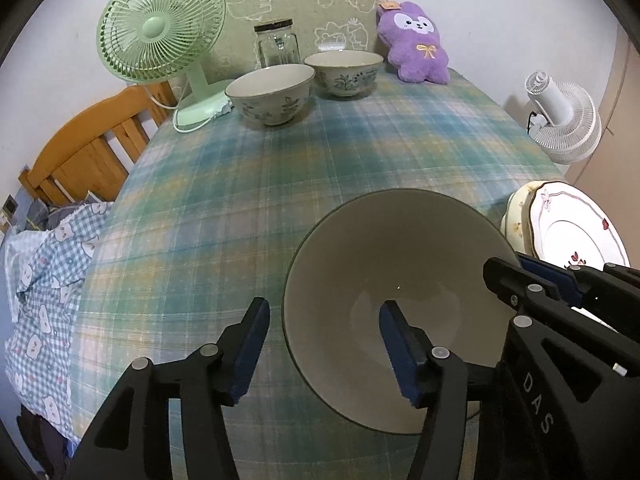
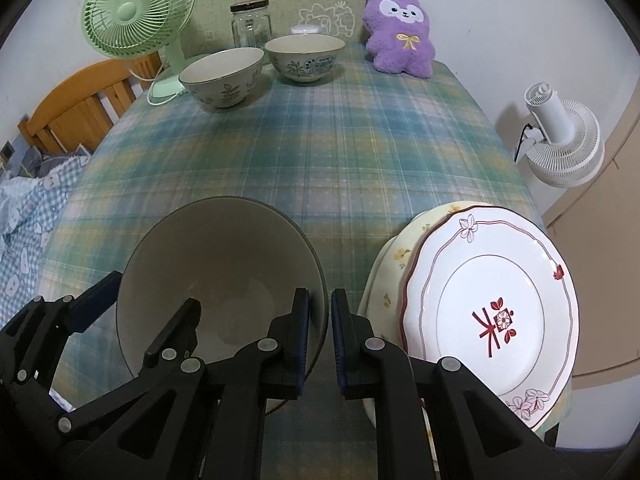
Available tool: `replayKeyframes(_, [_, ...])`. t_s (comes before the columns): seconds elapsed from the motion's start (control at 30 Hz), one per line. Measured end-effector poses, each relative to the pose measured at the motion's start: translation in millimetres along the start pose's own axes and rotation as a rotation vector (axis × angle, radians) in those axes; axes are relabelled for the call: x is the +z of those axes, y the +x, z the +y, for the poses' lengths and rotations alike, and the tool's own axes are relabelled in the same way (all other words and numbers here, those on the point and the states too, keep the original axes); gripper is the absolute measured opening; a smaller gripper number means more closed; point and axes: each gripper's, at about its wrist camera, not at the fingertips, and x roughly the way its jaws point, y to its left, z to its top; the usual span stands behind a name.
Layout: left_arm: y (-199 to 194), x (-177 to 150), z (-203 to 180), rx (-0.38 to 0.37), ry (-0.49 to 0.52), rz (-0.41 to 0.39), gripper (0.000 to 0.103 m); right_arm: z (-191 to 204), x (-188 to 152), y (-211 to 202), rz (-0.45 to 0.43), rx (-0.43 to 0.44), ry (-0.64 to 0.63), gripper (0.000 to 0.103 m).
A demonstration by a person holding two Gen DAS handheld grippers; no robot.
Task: Organize plates and bowls
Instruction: 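Lift the large pale bowl with both tools and carry it toward the plate stack, then lower the bowl onto the table beside the plate stack and open both tools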
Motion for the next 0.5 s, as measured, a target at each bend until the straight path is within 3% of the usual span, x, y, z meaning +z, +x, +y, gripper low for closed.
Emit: replayKeyframes(0.5, [-39.5, 14.5, 0.8, -0.011, -0.025, -0.056, 0.074, -4.4, 9.8, -40.8, -0.046, 0.013, -0.015, 0.015])
